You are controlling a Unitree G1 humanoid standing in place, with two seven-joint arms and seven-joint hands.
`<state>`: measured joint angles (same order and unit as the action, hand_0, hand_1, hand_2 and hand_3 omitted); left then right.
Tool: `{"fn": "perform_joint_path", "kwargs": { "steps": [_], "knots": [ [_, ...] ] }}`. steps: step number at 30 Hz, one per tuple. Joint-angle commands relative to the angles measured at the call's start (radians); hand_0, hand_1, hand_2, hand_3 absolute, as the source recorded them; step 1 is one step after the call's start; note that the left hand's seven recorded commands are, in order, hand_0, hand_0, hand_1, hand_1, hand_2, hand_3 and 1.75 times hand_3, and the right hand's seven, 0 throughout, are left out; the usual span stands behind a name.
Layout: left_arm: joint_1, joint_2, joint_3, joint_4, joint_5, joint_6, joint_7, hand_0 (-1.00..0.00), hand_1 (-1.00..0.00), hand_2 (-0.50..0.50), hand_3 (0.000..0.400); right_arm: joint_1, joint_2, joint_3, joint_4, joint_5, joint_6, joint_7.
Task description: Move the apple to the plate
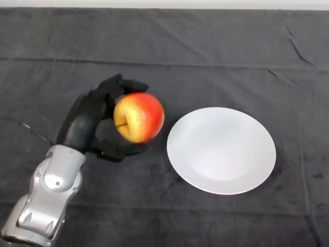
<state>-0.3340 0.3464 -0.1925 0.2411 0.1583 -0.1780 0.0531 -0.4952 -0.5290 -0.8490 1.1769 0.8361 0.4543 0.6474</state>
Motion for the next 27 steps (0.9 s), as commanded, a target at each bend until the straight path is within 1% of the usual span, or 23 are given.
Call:
{"fn": "perform_joint_path", "kwargs": {
  "steps": [1, 8, 16, 22, 27],
  "knots": [
    [-0.046, -0.011, -0.022, -0.019, -0.025, 0.015, 0.025, -1.00, -1.00, 0.00, 0.400, -0.003, -0.012, -0.0077, -0.016, -0.0061, 0.001, -0.0100],
    [-0.086, -0.039, -0.083, 0.010, -0.034, 0.011, 0.055, -1.00, -1.00, 0.00, 0.400, -0.003, -0.012, -0.0077, -0.016, -0.0060, 0.001, -0.0100],
    [-0.130, -0.066, -0.169, 0.077, -0.055, -0.017, 0.086, -1.00, -1.00, 0.00, 0.400, -0.003, -0.012, -0.0078, -0.015, -0.0059, 0.001, -0.0097],
    [-0.171, -0.082, -0.231, 0.140, -0.084, -0.038, 0.102, -1.00, -1.00, 0.00, 0.400, -0.004, -0.013, -0.0080, -0.014, -0.0057, 0.002, -0.0092],
    [-0.220, -0.100, -0.275, 0.233, -0.116, -0.074, 0.111, -1.00, -1.00, 0.00, 0.400, -0.004, -0.014, -0.0081, -0.012, -0.0056, 0.002, -0.0085]
  ]
}}
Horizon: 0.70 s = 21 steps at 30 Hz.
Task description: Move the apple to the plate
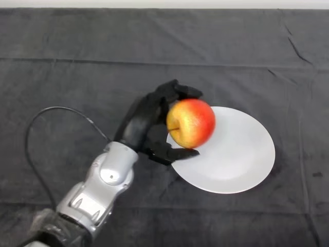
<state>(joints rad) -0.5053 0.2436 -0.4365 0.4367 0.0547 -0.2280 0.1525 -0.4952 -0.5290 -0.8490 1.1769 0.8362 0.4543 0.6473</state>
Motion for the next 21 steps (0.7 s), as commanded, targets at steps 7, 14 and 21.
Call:
{"fn": "perform_joint_path", "kwargs": {
  "steps": [7, 14, 21],
  "knots": [
    [-0.109, -0.035, -0.110, 0.158, -0.056, -0.060, 0.041, -1.00, -1.00, 0.00, 0.400, -0.005, -0.015, -0.0085, -0.010, -0.0056, 0.002, -0.0071],
    [-0.152, -0.061, -0.209, 0.247, -0.113, -0.089, 0.066, -1.00, -1.00, 0.00, 0.400, -0.006, -0.017, -0.0090, -0.006, -0.0055, 0.002, -0.0054],
    [-0.185, -0.068, -0.286, 0.306, -0.167, -0.115, 0.068, -1.00, -1.00, 0.00, 0.400, -0.007, -0.019, -0.0095, -0.002, -0.0054, 0.003, -0.0034]
  ]
}}
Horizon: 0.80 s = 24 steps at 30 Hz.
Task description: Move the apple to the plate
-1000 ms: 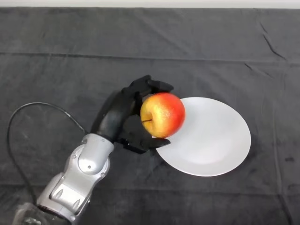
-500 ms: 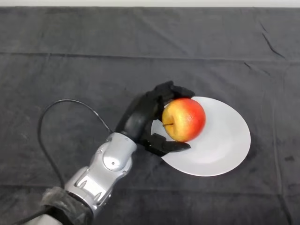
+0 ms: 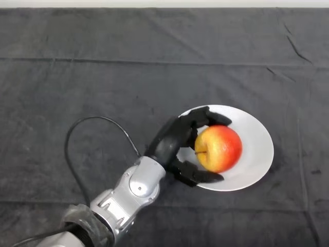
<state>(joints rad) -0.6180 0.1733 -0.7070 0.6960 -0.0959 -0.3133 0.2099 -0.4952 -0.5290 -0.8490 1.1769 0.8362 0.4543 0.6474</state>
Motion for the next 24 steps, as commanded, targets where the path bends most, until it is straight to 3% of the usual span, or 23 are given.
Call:
{"fn": "perform_joint_path", "kwargs": {
  "steps": [1, 10, 11, 12, 14, 15, 16, 17, 18, 19, 24],
  "knots": [
    [-0.076, 0.002, -0.026, 0.054, -0.023, -0.033, 0.010, -1.00, -1.00, 0.00, 0.400, -0.008, -0.019, -0.0096, -0.001, -0.0054, 0.003, -0.0032],
    [-0.103, 0.006, -0.087, 0.104, -0.055, -0.063, 0.012, -1.00, -1.00, 0.00, 0.400, -0.009, -0.021, -0.0101, 0.004, -0.0056, 0.003, -0.0006],
    [-0.105, 0.007, -0.090, 0.108, -0.057, -0.066, 0.013, -1.00, -0.96, -0.02, 0.400, -0.009, -0.021, -0.0102, 0.004, -0.0056, 0.003, -0.0004],
    [-0.107, 0.008, -0.093, 0.111, -0.058, -0.068, 0.013, -1.00, -0.73, -0.14, 0.400, -0.010, -0.021, -0.0102, 0.005, -0.0056, 0.003, -0.0001],
    [-0.112, 0.010, -0.100, 0.120, -0.058, -0.074, 0.016, -1.00, -0.02, -0.49, 0.400, -0.010, -0.022, -0.0103, 0.006, -0.0057, 0.002, 0.0004],
    [-0.113, 0.010, -0.102, 0.123, -0.058, -0.077, 0.018, -0.83, 0.00, -0.42, 0.333, -0.010, -0.022, -0.0103, 0.006, -0.0057, 0.002, 0.0006],
    [-0.114, 0.011, -0.106, 0.128, -0.056, -0.081, 0.022, -0.76, 0.00, -0.38, 0.304, -0.010, -0.022, -0.0104, 0.007, -0.0058, 0.002, 0.0009],
    [-0.115, 0.011, -0.108, 0.132, -0.055, -0.084, 0.024, -0.30, 0.00, -0.15, 0.121, -0.010, -0.022, -0.0104, 0.007, -0.0058, 0.002, 0.0011],
    [-0.116, 0.012, -0.111, 0.135, -0.054, -0.086, 0.027, -0.24, 0.00, -0.12, 0.097, -0.010, -0.022, -0.0105, 0.007, -0.0058, 0.002, 0.0014],
    [-0.117, 0.012, -0.114, 0.138, -0.052, -0.088, 0.031, 0.00, 0.00, 0.00, 0.000, -0.011, -0.023, -0.0105, 0.008, -0.0059, 0.002, 0.0016],
    [-0.123, 0.015, -0.124, 0.149, -0.044, -0.097, 0.043, 0.00, 0.00, 0.00, 0.000, -0.011, -0.023, -0.0107, 0.010, -0.0061, 0.002, 0.0027]
  ]
}}
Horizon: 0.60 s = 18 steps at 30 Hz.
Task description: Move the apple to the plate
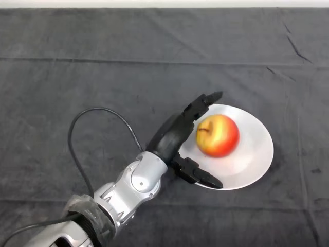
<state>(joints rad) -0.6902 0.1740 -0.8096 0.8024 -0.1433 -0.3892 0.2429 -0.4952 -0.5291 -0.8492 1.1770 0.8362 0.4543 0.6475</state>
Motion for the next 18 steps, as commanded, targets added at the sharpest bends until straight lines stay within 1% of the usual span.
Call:
{"fn": "perform_joint_path", "kwargs": {
  "steps": [1, 11, 18],
  "knots": [
    [-0.051, 0.016, -0.022, 0.045, 0.004, -0.023, 0.011, 0.00, 0.00, 0.00, 0.000, -0.011, -0.023, -0.0105, 0.010, -0.0062, 0.002, 0.0028],
    [-0.056, 0.039, -0.009, 0.052, 0.010, -0.042, 0.005, 0.00, 0.00, 0.00, 0.000, -0.012, -0.025, -0.0107, 0.013, -0.0067, 0.002, 0.0045],
    [-0.042, 0.086, 0.038, 0.035, 0.010, -0.071, -0.013, 0.00, 0.00, 0.00, 0.000, -0.013, -0.025, -0.0108, 0.014, -0.0072, 0.002, 0.0053]
  ]
}}
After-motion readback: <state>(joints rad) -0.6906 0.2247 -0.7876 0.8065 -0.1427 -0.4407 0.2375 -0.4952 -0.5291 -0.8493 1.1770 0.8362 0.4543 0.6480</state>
